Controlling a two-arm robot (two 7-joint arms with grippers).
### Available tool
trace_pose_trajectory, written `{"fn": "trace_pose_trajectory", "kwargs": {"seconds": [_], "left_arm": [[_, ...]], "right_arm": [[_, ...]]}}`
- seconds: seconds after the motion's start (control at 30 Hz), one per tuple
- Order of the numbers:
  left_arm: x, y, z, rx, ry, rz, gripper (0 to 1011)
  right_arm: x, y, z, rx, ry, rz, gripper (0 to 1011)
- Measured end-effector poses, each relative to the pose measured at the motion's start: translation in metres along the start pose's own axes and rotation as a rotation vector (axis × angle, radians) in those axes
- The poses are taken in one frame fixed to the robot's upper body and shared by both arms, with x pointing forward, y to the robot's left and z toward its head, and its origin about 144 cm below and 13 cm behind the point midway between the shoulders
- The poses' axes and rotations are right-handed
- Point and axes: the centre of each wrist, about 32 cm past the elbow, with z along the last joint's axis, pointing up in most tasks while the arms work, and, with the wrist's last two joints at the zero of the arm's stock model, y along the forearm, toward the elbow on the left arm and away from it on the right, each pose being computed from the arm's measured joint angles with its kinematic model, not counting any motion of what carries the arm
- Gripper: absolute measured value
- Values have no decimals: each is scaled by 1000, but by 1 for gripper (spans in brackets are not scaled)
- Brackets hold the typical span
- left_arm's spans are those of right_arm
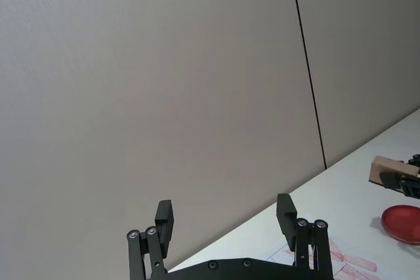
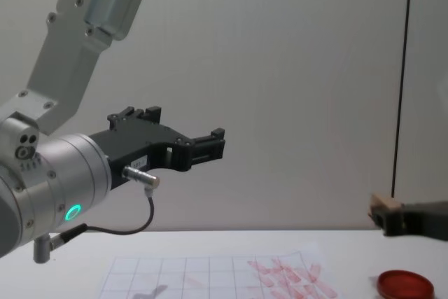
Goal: Use the one hand to pick up the stamp and affix it onto the A4 paper.
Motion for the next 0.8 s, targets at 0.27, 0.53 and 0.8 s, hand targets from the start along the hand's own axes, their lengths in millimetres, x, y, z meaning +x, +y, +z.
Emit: {"fn": "trace_pose_trajectory", "kwargs": {"seconds": [0.27, 0.53, 0.8], "left_arm": [[0, 0, 0, 0, 0, 0, 1001], [0, 0, 0, 0, 0, 0, 1001], [0, 0, 0, 0, 0, 0, 1001]], "right_arm": [[-13, -4, 10, 28, -19, 56, 220], [-26, -3, 9, -10, -35, 101, 220], [-41, -2, -1, -83, -66, 135, 220]]}}
